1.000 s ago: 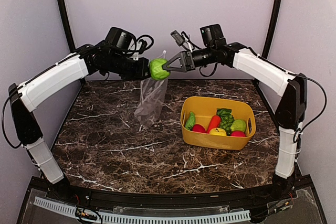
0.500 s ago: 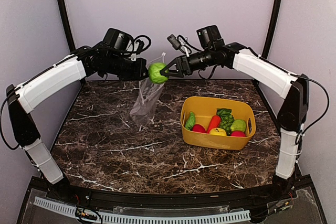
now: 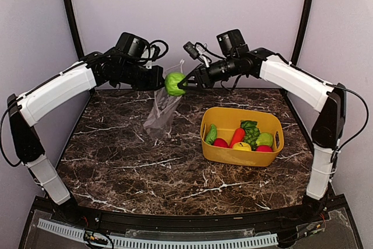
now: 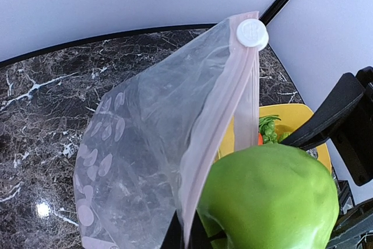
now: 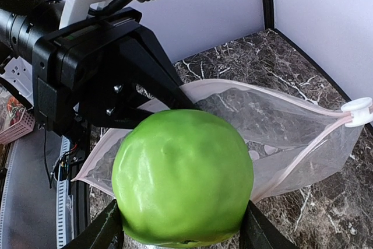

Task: Place the food in the zip-top bag and seal the zipper
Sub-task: Place the fake fruit in the zipper food storage bag.

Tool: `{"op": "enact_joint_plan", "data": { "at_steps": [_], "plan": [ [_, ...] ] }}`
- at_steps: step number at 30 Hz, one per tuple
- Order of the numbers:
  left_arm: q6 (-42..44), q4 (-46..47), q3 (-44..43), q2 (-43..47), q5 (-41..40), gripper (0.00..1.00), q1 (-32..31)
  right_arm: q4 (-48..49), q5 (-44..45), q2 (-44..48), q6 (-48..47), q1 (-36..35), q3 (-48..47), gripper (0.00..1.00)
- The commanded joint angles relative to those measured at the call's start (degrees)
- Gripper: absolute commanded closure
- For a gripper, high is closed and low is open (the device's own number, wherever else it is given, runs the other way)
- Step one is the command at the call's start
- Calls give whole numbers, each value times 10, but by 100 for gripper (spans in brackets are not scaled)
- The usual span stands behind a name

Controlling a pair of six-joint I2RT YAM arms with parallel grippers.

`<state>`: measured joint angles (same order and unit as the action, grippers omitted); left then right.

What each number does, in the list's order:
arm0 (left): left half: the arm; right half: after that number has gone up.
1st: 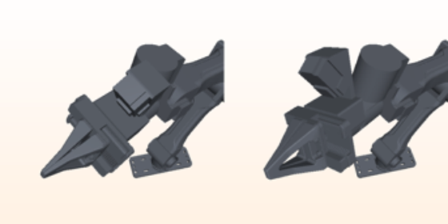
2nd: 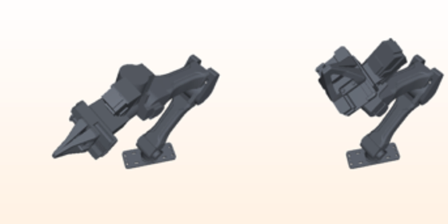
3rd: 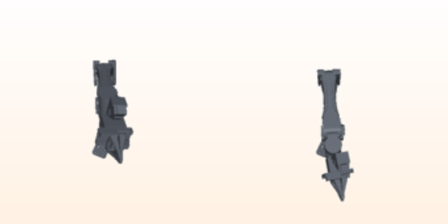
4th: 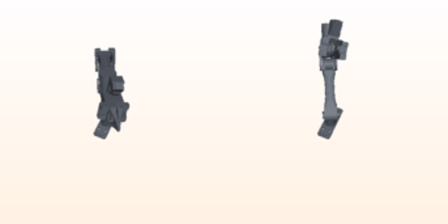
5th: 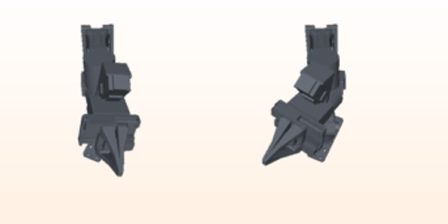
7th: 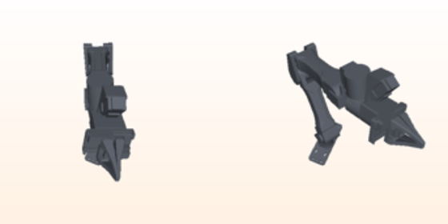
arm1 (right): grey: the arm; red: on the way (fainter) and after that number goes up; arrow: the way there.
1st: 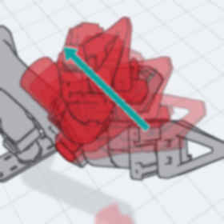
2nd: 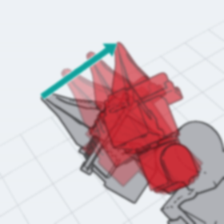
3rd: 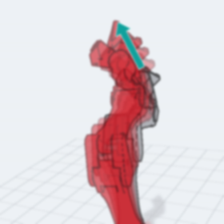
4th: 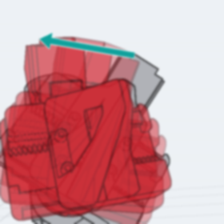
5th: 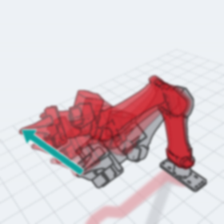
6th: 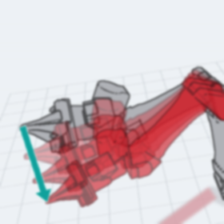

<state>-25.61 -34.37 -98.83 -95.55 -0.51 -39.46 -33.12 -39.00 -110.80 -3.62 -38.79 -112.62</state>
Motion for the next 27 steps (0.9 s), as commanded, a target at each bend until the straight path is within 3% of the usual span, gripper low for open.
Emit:
{"op": "enact_joint_plan", "data": {
  "at_steps": [1, 9, 16, 27],
  "plan": [
    [0, 7, 4, 26, -16, 99, 0, -30, 2, 35, -29, 5, 39, 51],
    [4, 9, 7, 19, -15, 99, 0, -44, -19, 47, -58, 3, 51, 53],
    [-1, 26, 13, 20, 21, 99, 0, -71, 63, 9, -48, -6, -17, 52],
    [-8, 25, 15, 29, 38, 99, 0, -160, 191, -82, -119, -93, -158, 48]
  ]
}}
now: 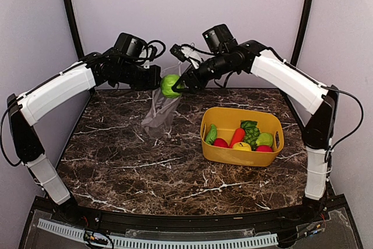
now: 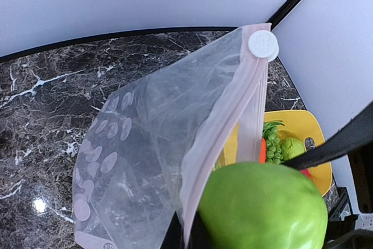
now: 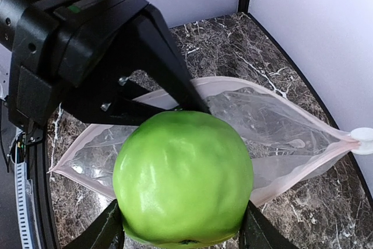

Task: Place the food in the zip-top bag and seal the zipper
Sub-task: Place the fake fruit in the zipper food storage bag.

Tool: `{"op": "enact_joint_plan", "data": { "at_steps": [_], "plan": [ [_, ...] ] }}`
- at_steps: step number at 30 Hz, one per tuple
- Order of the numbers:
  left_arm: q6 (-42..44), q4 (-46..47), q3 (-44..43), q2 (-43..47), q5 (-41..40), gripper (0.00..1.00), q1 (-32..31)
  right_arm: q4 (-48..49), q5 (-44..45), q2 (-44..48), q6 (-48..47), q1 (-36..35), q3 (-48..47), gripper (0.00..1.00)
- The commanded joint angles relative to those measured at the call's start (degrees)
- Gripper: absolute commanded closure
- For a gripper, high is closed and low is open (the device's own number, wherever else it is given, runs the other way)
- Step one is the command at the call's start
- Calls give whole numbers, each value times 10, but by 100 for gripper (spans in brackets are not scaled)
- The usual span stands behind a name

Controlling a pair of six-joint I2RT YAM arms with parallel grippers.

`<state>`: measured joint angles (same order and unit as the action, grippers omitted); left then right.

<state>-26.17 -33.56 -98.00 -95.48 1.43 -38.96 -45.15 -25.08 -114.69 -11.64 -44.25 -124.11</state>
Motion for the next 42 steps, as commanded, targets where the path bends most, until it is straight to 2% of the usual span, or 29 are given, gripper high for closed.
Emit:
{"op": "enact_joint_plan", "data": {
  "at_steps": [1, 7, 12, 16, 21, 25, 28, 33, 42],
  "plan": [
    [-2, 17, 8, 32, 16, 99, -5, -53, 61, -54, -42, -42, -58, 47],
    [-3, 17, 11, 38, 8, 99, -5, -71, 105, -80, -51, -60, -76, 48],
    [-10, 17, 18, 46, -29, 99, -5, -67, 121, -58, -57, -65, -53, 49],
    [-11, 31, 24, 41, 8, 99, -5, -55, 124, -56, -63, -67, -52, 48],
    [-24, 48, 30, 34, 47, 99, -5, -49, 130, -99, -62, -67, -108, 40],
    [-22, 45, 32, 41, 38, 99, -5, -56, 137, -108, -58, -67, -128, 24],
    [-11, 38, 33, 50, 23, 99, -5, -57, 128, -80, -80, -67, -100, 20],
    [3, 27, 37, 49, 12, 99, -5, -44, 108, -3, -118, -66, -22, 18],
    [34, 19, 37, 43, 24, 99, -5, -56, 17, 105, -274, -66, 130, 28]
  ]
}}
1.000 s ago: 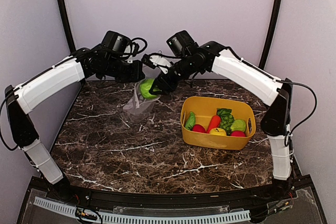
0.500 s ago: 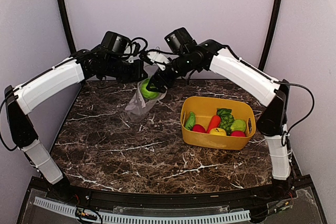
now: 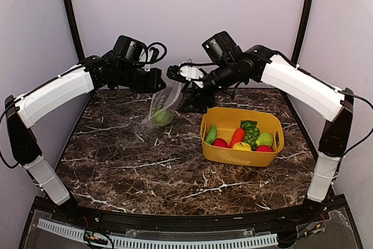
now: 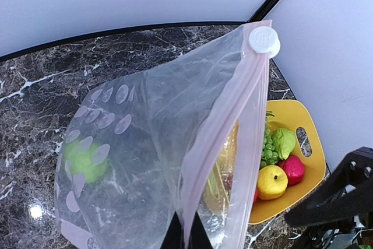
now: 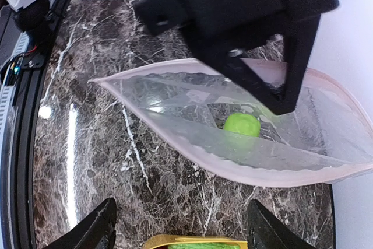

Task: Place the food in the zip-top bag and seal the zipper
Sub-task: Place the fake fruit in the zipper food storage bag.

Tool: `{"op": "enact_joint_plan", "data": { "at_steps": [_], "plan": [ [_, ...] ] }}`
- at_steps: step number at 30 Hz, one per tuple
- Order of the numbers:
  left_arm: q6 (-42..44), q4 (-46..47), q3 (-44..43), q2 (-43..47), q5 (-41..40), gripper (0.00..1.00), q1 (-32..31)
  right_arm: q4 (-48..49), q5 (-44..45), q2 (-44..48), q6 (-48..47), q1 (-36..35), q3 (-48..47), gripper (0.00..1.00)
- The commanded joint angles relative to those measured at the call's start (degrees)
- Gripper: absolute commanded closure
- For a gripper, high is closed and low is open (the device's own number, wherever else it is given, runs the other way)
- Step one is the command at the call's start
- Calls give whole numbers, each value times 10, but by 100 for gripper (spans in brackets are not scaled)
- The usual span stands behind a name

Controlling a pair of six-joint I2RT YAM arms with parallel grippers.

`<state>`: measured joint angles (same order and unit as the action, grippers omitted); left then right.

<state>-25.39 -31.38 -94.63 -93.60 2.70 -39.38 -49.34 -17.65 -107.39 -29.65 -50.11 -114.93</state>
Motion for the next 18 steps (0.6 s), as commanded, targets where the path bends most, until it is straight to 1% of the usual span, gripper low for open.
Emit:
{"op": "enact_joint_plan", "data": {
  "at_steps": [1, 5, 8, 10, 15, 18],
  "plan": [
    [33, -5, 0, 23, 15, 99, -1, -21, -60, 32, -102, -8, 40, 29],
    [48, -15, -5, 19, 26, 99, -1, -26, -62, 27, -110, -9, 34, 35],
    [54, -17, -6, 19, 34, 99, -1, -23, -59, 18, -112, -10, 15, 36],
    [57, -19, -7, 18, 40, 99, -1, -21, -55, 14, -131, -13, 6, 36],
    [66, -36, -24, 9, 61, 99, -1, -9, -17, -9, -182, -32, -12, 36],
    [73, -52, -43, -2, 78, 99, -1, 25, 24, -25, -216, -41, 8, 37]
  ]
}}
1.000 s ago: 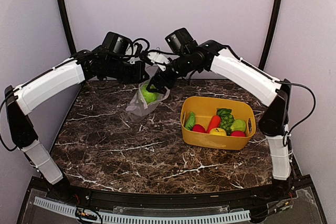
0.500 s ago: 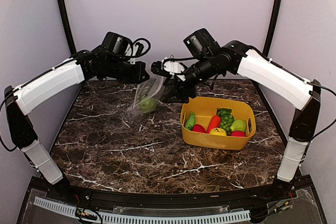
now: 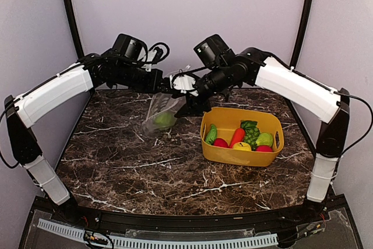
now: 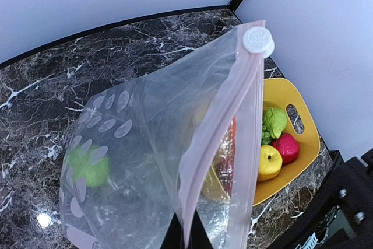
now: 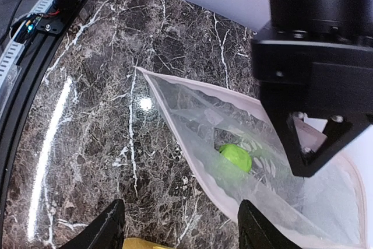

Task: Place the food in the zip-top bag and seal the zipper
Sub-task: Place the fake fruit in the zipper food storage bag, then adjust the zipper food storage bag at the center of the board.

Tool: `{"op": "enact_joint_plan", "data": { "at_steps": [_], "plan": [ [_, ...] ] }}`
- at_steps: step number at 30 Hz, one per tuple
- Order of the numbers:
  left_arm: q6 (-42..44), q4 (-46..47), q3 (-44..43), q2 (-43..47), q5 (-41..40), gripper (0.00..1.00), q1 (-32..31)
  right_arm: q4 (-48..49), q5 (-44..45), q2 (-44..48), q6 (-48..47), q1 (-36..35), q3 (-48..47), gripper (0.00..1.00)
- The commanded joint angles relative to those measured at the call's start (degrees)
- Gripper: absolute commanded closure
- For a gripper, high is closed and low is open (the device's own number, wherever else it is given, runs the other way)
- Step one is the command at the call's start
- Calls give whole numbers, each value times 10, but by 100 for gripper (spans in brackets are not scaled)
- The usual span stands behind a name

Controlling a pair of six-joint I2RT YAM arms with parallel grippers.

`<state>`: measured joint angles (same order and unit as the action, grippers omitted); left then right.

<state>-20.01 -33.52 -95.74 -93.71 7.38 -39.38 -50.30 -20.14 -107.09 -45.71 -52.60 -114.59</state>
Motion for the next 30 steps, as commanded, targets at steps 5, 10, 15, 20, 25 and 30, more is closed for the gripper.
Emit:
{"op": "enact_joint_plan", "data": {
  "at_steps": [5, 10, 15, 20, 25, 30],
  "plan": [
    [25, -62, -53, -12, 49, 99, -1, 90, 138, -52, -86, -27, 44, 43],
    [38, -95, -67, -17, 42, 99, -1, 113, 184, -41, -97, -40, 64, 60],
    [53, -129, -93, -40, 27, 99, -1, 101, 217, -31, -108, -51, 37, 86],
    [57, -130, -101, -54, 24, 99, -1, 66, 211, -28, -103, -67, -20, 91],
    [69, -132, -113, -58, -17, 99, 0, 30, 204, -27, -85, -85, -54, 90],
    [98, -174, -153, -62, -141, 99, 2, 30, 215, -20, -80, -86, -27, 90]
  ]
}}
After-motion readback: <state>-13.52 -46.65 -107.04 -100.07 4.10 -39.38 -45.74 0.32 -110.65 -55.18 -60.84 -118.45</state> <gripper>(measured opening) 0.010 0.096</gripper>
